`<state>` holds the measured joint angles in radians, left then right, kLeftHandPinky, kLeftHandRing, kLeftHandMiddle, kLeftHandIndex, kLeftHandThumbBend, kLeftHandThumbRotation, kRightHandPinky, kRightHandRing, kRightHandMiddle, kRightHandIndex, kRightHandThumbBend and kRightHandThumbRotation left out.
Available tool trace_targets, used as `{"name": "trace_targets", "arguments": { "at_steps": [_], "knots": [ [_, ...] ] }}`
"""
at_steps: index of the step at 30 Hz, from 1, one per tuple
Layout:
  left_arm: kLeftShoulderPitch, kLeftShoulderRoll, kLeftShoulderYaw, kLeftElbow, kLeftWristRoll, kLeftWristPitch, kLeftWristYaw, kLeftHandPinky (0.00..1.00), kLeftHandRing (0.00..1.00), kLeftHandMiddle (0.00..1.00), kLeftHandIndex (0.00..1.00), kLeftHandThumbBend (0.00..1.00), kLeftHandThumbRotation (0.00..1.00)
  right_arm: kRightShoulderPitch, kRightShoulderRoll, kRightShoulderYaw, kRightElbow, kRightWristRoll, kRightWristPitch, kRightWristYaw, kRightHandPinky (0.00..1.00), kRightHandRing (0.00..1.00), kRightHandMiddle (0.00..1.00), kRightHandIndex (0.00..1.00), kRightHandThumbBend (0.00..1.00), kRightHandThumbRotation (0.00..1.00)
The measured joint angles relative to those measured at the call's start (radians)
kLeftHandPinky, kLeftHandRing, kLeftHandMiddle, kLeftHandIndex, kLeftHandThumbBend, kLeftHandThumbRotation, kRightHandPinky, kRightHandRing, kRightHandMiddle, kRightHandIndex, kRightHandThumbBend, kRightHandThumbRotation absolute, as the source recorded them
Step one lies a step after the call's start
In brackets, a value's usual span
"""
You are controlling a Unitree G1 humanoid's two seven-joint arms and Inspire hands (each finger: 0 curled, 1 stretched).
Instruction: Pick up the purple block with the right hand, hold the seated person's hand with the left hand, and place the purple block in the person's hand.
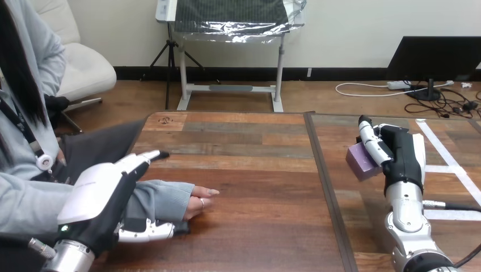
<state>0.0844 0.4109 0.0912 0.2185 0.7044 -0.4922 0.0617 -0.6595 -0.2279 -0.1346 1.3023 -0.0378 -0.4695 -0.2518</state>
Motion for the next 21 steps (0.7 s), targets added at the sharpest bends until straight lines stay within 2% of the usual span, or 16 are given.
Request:
{"name": "trace_targets", "arguments": {
  "at_steps": [7,21],
  "knots": [
    [-0.006,0.037,-0.028,0.003,0.01,0.013,-0.005,0.83,0.86,0.85,0.83,1.0,0.42,-0.005,0.009,-0.025,0.0,0.034,0.006,0.029,0.01,0.05,0.09,0.12,0.26,0.48],
    [-0.048,0.12,-0.086,0.03,0.047,0.016,-0.002,0.79,0.83,0.82,0.82,1.0,0.41,-0.022,0.025,-0.058,-0.01,0.072,0.028,0.05,0.0,0.05,0.09,0.12,0.27,0.51]
  ]
}}
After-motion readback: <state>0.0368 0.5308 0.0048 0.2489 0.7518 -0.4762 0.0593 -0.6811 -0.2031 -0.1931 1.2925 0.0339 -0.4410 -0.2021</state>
